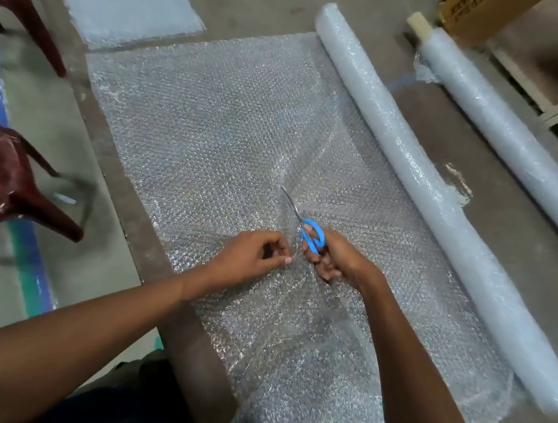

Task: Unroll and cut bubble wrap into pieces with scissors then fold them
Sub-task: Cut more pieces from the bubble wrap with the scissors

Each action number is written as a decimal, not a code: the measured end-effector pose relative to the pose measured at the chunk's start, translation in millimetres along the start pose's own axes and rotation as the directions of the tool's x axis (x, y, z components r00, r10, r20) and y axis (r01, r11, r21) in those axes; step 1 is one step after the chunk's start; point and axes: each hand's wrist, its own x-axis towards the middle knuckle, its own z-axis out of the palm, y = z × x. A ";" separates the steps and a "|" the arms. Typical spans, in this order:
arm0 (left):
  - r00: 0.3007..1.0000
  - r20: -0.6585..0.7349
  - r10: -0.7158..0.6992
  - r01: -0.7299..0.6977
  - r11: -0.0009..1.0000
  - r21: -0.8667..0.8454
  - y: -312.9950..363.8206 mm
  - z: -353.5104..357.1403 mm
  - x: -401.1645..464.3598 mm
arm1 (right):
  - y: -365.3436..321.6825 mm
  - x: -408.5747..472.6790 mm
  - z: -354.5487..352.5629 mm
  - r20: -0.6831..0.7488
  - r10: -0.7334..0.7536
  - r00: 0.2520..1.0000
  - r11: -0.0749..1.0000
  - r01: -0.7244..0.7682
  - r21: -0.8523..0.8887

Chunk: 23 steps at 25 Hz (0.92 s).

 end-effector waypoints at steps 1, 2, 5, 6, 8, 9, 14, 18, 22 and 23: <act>1.000 0.012 0.008 -0.008 1.000 0.004 0.9 -0.7 -0.1 | -2.2 0.9 0.6 0.003 0.011 1.000 1.000 -0.011 0.019; 1.000 0.023 0.008 -0.009 1.000 0.009 1.5 -1.8 0.0 | -4.9 3.1 0.9 0.005 0.012 1.000 1.000 -0.012 0.024; 0.999 0.036 -0.010 0.010 1.000 -0.011 0.8 -3.9 1.7 | -13.2 13.3 1.6 0.015 -0.026 1.000 1.000 0.026 -0.002; 0.999 0.034 -0.008 0.008 1.000 -0.025 1.3 -3.8 1.6 | -14.8 16.4 2.2 0.013 -0.041 0.999 0.999 0.041 -0.016; 1.000 0.030 -0.003 0.004 0.999 -0.034 2.6 -5.0 1.7 | -16.8 21.5 4.3 0.005 -0.053 0.999 0.998 0.053 -0.040; 1.000 0.028 -0.003 0.004 0.999 -0.037 2.1 -6.3 1.4 | -16.3 23.8 5.3 0.004 -0.053 0.999 0.997 0.053 -0.048; 0.999 0.040 0.010 -0.008 0.998 -0.056 4.8 -16.5 -0.2 | -14.8 25.6 6.6 0.010 -0.036 0.999 0.999 0.036 0.003; 0.946 -0.322 -0.040 0.056 0.998 0.039 0.9 -39.5 17.3 | -19.1 28.0 6.5 -0.019 -0.019 1.000 1.000 0.020 0.017; 0.948 -0.318 -0.032 0.134 0.943 0.305 -16.4 -63.7 54.8 | -26.5 28.5 7.8 -0.021 -0.002 1.000 1.000 0.002 0.013; 0.953 -0.299 -0.043 0.140 0.940 0.313 -19.4 -66.8 61.2 | -29.3 31.4 8.6 -0.024 0.005 1.000 1.000 -0.005 0.000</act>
